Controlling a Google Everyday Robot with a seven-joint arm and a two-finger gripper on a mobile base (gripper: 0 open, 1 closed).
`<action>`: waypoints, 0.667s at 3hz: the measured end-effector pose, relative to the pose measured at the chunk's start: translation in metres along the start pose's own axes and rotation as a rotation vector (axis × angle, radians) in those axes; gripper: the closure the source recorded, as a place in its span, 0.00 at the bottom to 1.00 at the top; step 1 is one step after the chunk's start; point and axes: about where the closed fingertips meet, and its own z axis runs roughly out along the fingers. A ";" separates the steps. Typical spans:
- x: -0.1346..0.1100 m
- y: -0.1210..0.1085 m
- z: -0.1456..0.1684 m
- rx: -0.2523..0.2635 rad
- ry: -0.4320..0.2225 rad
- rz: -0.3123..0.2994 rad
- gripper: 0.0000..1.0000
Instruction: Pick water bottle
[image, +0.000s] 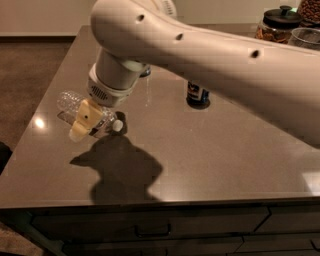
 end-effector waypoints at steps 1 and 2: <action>-0.016 0.007 0.022 -0.015 0.032 -0.032 0.00; -0.023 0.008 0.043 -0.032 0.070 -0.054 0.00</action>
Offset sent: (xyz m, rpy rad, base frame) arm 0.0237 0.0579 -0.0450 -0.1016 0.0618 0.0907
